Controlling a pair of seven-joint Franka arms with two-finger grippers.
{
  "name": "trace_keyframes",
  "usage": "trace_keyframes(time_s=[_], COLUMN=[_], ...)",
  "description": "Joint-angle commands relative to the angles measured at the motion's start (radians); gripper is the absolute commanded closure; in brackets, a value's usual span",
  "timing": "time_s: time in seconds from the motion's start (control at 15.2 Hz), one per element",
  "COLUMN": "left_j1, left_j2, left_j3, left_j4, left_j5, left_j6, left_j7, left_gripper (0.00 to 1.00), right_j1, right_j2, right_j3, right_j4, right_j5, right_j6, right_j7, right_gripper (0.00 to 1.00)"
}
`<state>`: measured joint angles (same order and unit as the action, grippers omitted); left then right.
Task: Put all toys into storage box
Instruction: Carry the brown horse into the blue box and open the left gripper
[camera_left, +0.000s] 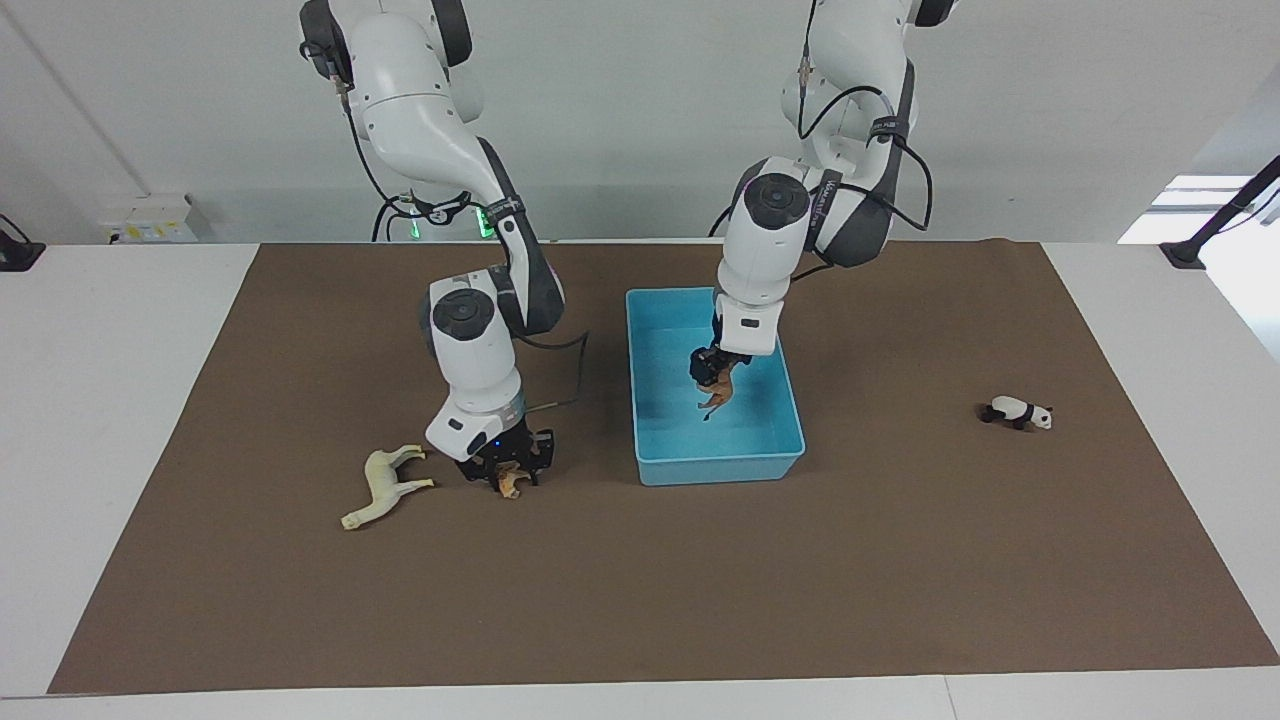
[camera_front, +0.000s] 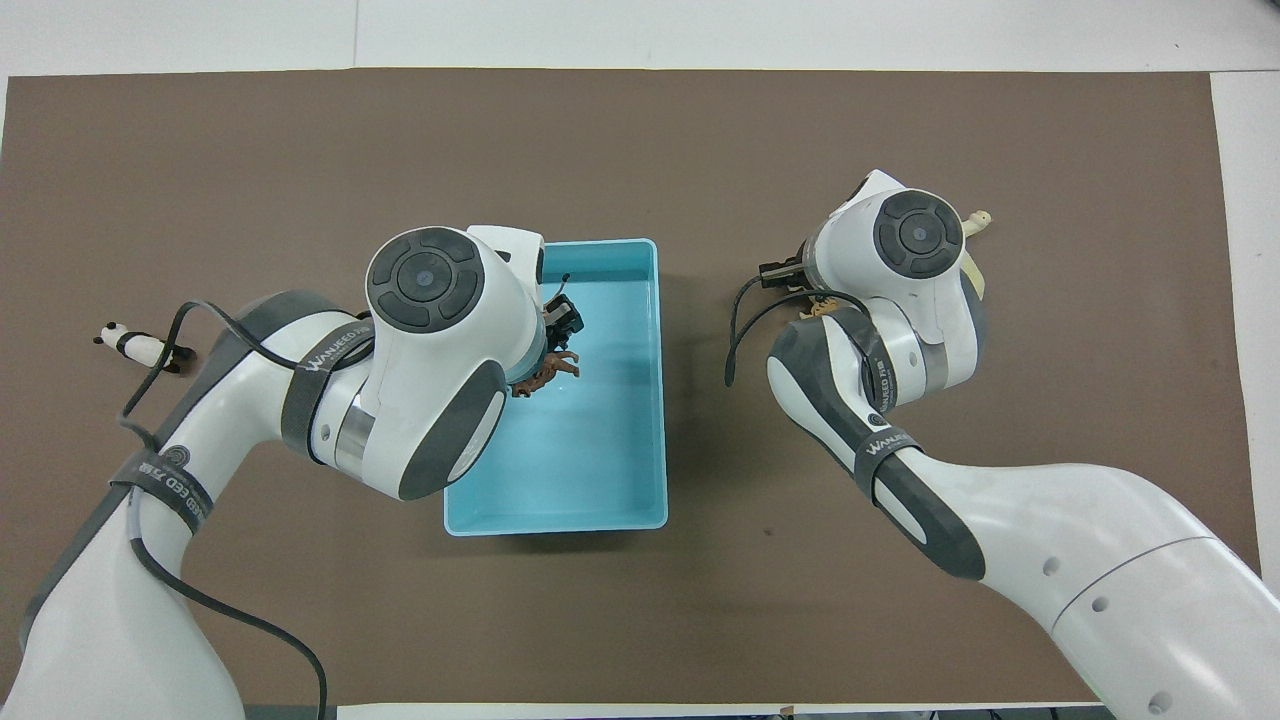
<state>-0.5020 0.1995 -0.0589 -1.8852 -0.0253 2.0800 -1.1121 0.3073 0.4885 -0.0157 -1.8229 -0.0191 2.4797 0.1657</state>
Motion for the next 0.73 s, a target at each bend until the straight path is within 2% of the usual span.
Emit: trace_keyframes(time_s=[0.0,0.26,0.4,0.59,0.66], left_j1=[0.011,0.112,0.244,0.448,0.509], left_j2=[-0.078,-0.155,-0.166,-0.166,-0.164], left_j3=[0.025,0.03,0.031,0.031,0.03], left_j4=[-0.018,-0.02,-0.018,-0.031,-0.037], left_j5=[-0.005,0.007,0.041,0.042,0.042], left_j6=[-0.064,-0.148,-0.181,-0.135,-0.115], left_j7=[0.005,0.133,0.364,0.692,0.728], left_gripper=[0.0,0.0,0.0,0.0,0.0], right_j1=[-0.01,-0.002,0.013,0.076,0.102], right_j2=[-0.002,-0.002,-0.007,0.018,0.03], right_j3=[0.0,0.0,0.0,0.0,0.0], right_j4=[-0.016,0.022,0.144,0.391,0.463], right_j5=[0.018,0.016,0.019,0.019,0.022], right_j6=[0.019,-0.025,-0.188,-0.483,-0.568], right_j7=[-0.026,-0.026,-0.014,0.07,0.128], right_gripper=[1.0,1.0,1.0,1.0,1.0])
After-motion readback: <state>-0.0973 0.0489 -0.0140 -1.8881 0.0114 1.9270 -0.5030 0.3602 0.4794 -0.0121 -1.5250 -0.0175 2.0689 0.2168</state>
